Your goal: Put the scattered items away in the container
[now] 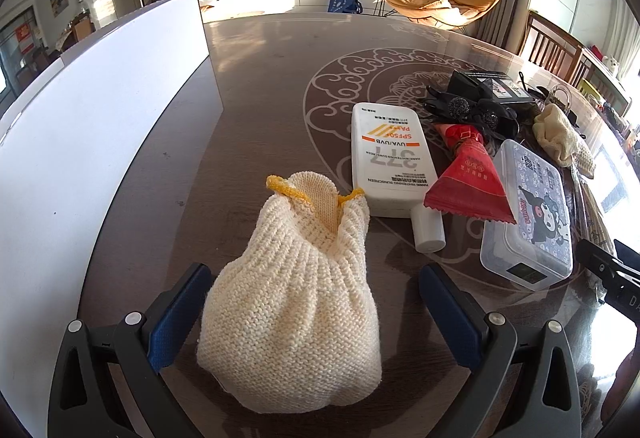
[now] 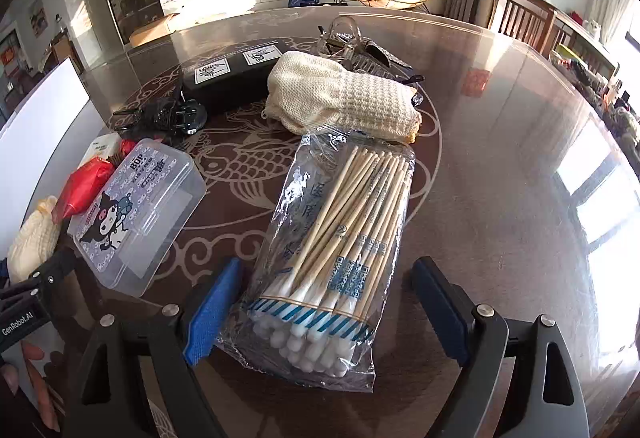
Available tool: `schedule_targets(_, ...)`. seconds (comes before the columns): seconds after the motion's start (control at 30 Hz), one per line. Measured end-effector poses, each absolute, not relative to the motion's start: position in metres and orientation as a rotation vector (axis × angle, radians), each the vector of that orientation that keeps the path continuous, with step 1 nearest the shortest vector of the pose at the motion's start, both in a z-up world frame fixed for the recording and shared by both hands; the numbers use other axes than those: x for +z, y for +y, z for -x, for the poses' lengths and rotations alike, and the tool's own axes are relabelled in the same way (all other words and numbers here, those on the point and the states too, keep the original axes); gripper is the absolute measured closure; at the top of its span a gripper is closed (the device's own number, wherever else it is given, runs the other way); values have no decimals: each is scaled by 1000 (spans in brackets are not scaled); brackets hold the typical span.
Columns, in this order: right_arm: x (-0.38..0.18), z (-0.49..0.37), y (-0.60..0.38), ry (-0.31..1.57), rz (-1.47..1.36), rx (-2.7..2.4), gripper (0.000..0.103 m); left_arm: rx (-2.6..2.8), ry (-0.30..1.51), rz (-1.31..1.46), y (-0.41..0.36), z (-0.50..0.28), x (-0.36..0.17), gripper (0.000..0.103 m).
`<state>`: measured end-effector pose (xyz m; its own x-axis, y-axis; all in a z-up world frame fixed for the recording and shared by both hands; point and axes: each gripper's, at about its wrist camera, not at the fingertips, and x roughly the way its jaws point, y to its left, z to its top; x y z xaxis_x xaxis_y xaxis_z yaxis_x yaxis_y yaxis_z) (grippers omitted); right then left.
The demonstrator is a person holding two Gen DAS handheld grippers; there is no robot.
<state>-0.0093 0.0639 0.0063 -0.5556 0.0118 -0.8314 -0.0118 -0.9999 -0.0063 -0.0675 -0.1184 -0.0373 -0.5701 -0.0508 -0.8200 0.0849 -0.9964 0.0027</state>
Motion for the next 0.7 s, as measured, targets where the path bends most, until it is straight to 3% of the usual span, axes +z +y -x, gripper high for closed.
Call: schedule_targets(0.7, 1, 7, 66, -32, 1421, 2838, 15, -2717, 57, -1417, -118, 68, -38, 0)
